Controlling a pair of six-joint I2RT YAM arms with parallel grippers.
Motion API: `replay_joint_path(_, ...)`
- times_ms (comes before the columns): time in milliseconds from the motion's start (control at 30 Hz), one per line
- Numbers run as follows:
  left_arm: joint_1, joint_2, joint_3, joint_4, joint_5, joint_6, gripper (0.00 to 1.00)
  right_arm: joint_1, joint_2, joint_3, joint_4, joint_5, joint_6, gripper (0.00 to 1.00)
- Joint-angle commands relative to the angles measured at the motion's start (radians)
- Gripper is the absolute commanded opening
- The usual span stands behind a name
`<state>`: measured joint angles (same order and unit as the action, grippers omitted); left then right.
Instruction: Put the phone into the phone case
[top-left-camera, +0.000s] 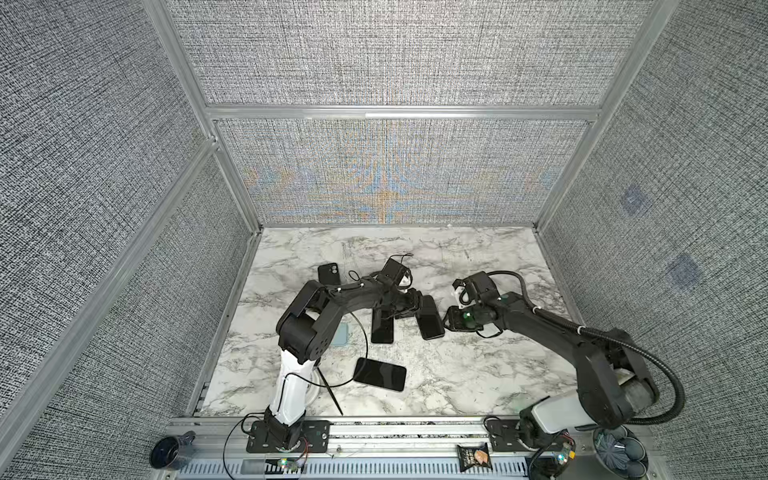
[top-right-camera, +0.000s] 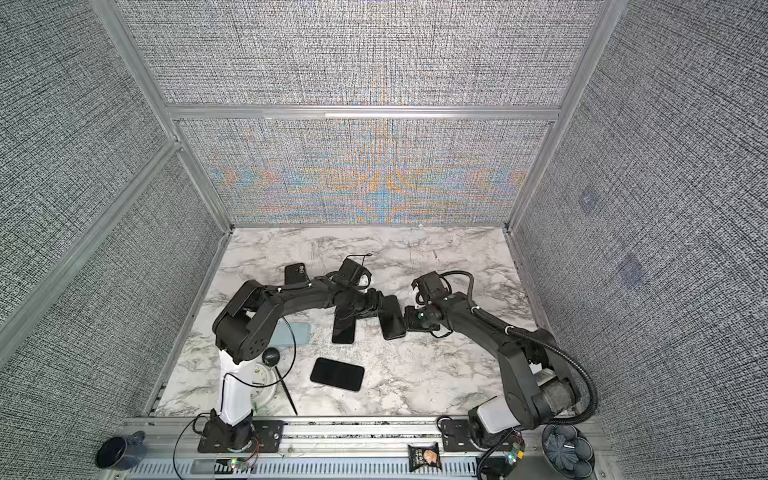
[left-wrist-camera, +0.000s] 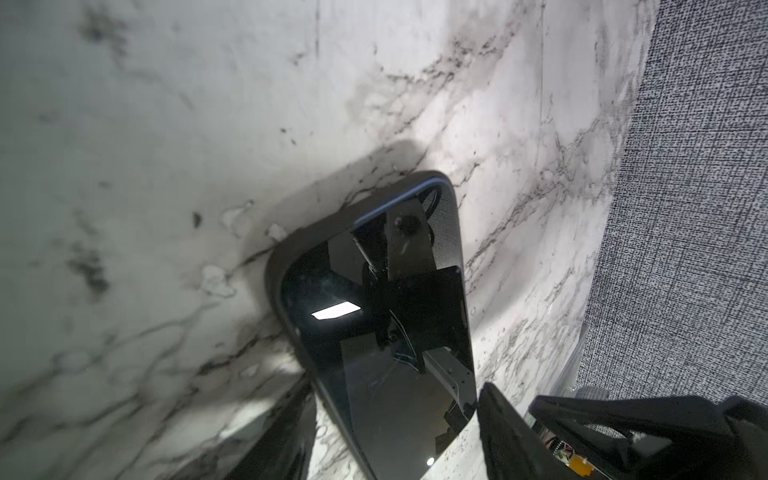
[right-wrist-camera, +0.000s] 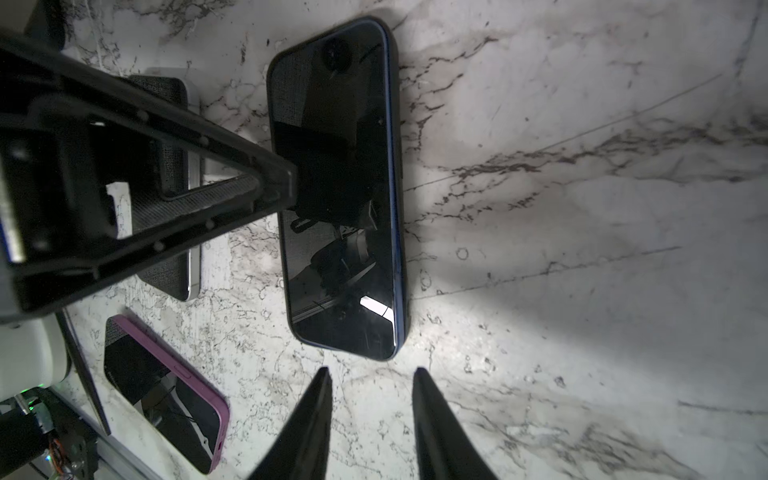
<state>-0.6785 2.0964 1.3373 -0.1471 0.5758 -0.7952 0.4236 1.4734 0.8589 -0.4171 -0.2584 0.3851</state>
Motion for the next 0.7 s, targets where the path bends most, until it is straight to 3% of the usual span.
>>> replay_joint_path(0,0.001,0.025,0.020,-0.003,-0.007,0.033,0.64,-0.002,-0.006,-0.007,-0.017,0.029,0.029,0.36)
replay_joint_path(233,0.005,0.037,0.034,0.012,0.015,0.039,0.64,-0.004,-0.015,-0.026,-0.005,0.038,0.095,0.37)
replay_joint_path(400,0.006,-0.023,-0.031,0.008,0.023,0.045,0.66,-0.003,-0.005,-0.022,-0.011,0.040,0.179,0.37)
replay_joint_path(667,-0.003,-0.100,-0.116,0.008,0.081,0.011,0.69,-0.002,0.023,-0.018,0.004,-0.007,0.202,0.37)
